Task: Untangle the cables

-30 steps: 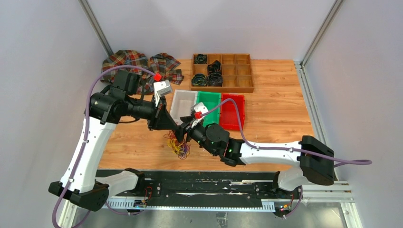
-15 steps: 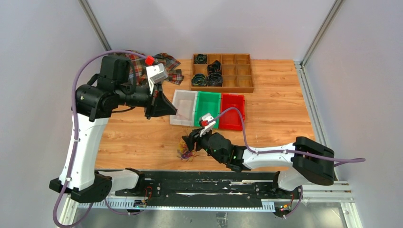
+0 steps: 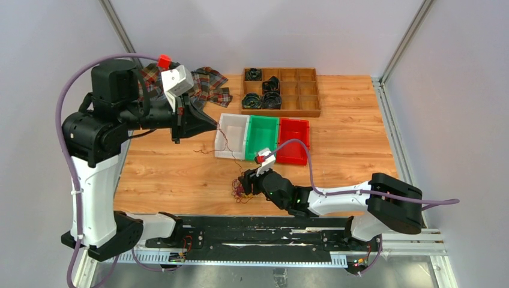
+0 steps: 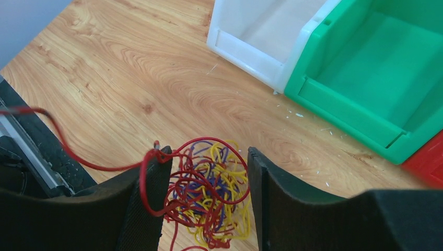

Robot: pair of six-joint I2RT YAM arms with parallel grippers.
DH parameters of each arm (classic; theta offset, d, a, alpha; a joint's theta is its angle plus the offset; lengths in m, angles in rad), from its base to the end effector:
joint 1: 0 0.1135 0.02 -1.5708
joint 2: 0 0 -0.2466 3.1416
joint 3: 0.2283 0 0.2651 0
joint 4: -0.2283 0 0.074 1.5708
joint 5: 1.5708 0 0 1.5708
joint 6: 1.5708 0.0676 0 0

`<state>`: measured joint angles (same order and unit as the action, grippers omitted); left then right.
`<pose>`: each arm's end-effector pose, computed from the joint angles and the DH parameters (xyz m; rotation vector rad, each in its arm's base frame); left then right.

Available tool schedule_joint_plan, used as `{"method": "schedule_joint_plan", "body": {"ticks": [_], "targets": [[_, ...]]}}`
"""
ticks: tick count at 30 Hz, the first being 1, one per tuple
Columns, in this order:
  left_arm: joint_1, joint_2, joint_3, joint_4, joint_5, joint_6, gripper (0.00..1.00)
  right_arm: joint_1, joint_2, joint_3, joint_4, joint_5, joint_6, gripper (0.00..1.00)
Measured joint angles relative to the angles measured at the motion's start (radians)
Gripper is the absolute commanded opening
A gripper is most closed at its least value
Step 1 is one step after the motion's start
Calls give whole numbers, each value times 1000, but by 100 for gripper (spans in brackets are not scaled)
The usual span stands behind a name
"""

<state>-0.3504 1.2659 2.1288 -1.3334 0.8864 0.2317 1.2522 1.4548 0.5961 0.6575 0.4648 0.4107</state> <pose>0.1439 -0.1084 0.5310 1.0775 1.6651 -0.9716 0.1344 0.3109 0.1753 -0.4145 1.7719 0.7932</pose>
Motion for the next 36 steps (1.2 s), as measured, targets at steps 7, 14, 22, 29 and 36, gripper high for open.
{"method": "schedule_joint_plan", "body": {"ticks": [7,14,22,29,36], "targets": [[0,55,225,0,-68,-9,0,-2,13,0,-13,-1,19,54],[0,79,394,8,-154,-14,0,-2,39,-1,-35,-1,42,52],[0,15,356,139,-280,-22,0,-2,56,-12,-59,-2,67,52],[0,-56,257,204,-316,-27,1,-2,-69,-11,-146,-29,19,68],[0,-47,237,211,-326,-30,1,-2,-166,143,-176,-147,-101,71]]}}
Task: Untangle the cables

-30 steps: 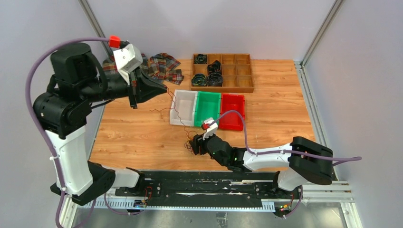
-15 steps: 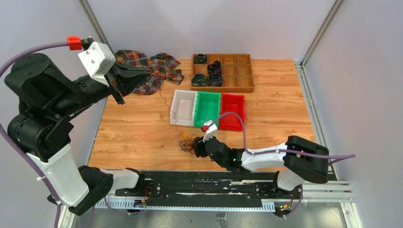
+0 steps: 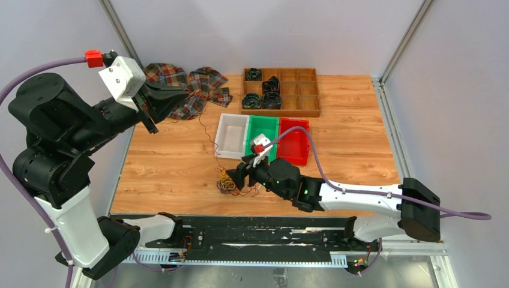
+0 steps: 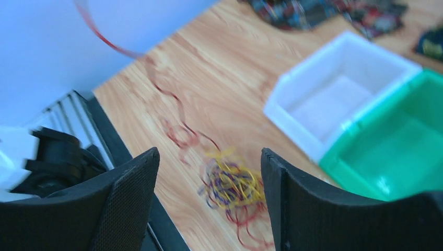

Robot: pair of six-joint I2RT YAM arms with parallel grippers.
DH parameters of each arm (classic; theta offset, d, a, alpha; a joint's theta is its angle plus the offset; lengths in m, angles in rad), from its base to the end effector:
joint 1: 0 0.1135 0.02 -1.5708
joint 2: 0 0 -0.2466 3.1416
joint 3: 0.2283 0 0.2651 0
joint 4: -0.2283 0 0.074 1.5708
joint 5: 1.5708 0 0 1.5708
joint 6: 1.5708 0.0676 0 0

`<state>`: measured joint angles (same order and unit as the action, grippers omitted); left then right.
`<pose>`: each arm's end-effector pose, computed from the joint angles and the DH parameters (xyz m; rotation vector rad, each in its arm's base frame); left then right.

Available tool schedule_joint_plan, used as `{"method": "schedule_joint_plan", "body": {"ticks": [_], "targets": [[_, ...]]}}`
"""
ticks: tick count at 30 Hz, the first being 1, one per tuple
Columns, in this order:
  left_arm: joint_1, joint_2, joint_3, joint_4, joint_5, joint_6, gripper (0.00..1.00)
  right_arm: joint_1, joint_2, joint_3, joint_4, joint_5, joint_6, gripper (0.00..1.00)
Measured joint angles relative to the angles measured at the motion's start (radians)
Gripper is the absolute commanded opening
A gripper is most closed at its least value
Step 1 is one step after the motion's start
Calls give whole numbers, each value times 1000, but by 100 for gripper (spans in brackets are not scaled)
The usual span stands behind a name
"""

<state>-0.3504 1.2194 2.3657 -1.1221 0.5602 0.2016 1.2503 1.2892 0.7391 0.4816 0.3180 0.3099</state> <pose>0.0985 -0.0743 0.6082 0.8408 1.3334 -0.5489 0.1274 0.3168 0.2571 -0.5435 1.6316 0.9231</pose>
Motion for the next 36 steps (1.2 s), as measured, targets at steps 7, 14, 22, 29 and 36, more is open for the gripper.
{"method": "schedule_joint_plan", "body": {"ticks": [7,14,22,29,36], "targets": [[0,0,-18,1,2,-9,1,-1,101,237,-10,-79,-122,68],[0,0,-2,0,4,-16,0,-69,236,306,-14,-132,-122,53],[0,10,97,42,-92,-19,0,-117,344,146,50,-173,-14,45],[0,-41,89,215,-262,-6,0,-117,394,14,96,-183,89,45],[0,-98,69,412,-403,34,1,-117,394,-35,151,-184,163,43]]}}
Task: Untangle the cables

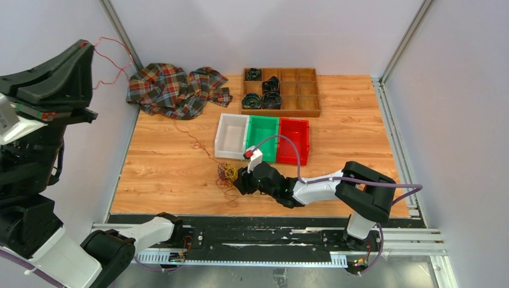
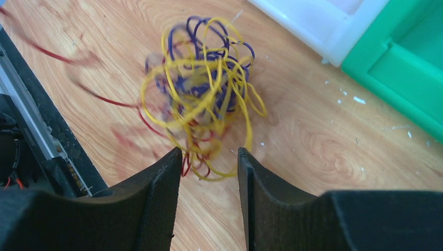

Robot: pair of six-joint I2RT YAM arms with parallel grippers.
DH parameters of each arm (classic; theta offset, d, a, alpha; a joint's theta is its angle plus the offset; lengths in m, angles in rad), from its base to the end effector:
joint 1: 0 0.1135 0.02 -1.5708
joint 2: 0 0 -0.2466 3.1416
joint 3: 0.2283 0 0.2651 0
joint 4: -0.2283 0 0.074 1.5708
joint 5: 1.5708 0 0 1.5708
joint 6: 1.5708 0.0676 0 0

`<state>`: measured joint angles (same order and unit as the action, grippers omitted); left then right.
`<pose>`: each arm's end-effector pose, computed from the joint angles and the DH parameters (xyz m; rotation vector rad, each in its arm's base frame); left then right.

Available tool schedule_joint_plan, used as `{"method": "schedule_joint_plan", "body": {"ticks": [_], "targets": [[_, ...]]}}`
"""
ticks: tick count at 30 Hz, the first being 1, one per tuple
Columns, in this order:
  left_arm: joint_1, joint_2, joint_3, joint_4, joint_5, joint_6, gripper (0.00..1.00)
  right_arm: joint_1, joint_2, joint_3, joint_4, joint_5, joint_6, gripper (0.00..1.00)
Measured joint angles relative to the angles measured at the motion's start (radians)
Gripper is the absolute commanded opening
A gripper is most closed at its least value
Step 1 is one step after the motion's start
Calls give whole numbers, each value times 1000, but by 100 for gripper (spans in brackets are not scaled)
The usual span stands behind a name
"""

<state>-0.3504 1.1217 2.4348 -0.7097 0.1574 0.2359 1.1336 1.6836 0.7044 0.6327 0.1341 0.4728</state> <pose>0.0308 -0.0225 0.6805 0.4182 0.8834 -0.1814 0.1666 0.3352 0.1298 -0.5681 1.9516 0.9311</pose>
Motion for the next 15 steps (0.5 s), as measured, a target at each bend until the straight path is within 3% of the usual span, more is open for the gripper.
{"method": "schedule_joint_plan", "body": {"ticks": [4,6,10,15], "targets": [[0,-31,-52,105,-65,23,1,0,0,-32,7,2,30,35],[0,-42,-79,156,-100,35,1,0,0,-47,6,6,42,36],[0,-37,-69,189,-117,40,1,-1,-10,-58,-9,7,52,54],[0,-50,-95,183,-89,29,1,0,-148,-19,-127,10,-5,72]]}}
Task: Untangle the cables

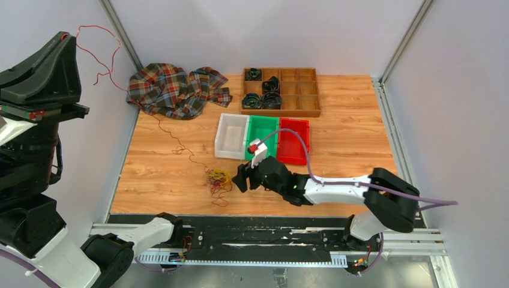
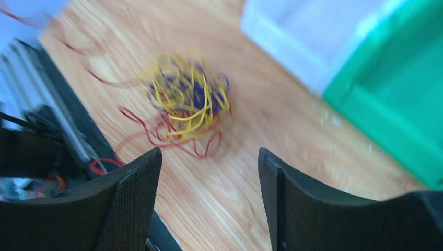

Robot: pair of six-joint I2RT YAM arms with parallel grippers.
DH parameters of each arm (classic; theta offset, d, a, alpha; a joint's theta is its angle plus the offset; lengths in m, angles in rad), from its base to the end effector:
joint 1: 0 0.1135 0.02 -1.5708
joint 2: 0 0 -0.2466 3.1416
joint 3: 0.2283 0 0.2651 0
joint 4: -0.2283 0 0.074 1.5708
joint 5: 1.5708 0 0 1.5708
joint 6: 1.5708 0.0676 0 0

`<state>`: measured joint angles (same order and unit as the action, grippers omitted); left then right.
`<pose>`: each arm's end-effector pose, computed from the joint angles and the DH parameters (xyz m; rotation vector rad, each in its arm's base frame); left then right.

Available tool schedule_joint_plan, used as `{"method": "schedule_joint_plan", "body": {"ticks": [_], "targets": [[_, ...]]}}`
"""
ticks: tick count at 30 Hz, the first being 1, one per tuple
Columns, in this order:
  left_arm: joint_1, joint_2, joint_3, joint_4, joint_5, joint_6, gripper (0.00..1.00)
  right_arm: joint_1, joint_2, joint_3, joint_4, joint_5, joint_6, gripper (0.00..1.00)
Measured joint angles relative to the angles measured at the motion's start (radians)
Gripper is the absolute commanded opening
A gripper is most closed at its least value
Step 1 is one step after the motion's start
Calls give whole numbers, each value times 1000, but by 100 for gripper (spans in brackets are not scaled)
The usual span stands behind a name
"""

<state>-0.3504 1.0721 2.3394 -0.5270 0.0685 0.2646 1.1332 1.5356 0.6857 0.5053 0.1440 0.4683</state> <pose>0.0232 -0.0134 0.6898 0.3129 0.7721 -0.1092 0.1611 0.3215 0.1580 -0.5636 1.9472 0.9208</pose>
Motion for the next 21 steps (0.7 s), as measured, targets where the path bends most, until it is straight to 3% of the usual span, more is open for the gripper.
{"method": "schedule_joint_plan", "body": {"ticks": [5,9,21], "targets": [[0,-1,-12,-26,29,-11,2,11,-132,140,-60,-10,-117,73],[0,-2,-29,-54,45,-12,1,39,-146,276,-81,-73,-187,73],[0,-28,-124,-101,56,3,2,92,98,484,-102,-269,-252,74]]}}
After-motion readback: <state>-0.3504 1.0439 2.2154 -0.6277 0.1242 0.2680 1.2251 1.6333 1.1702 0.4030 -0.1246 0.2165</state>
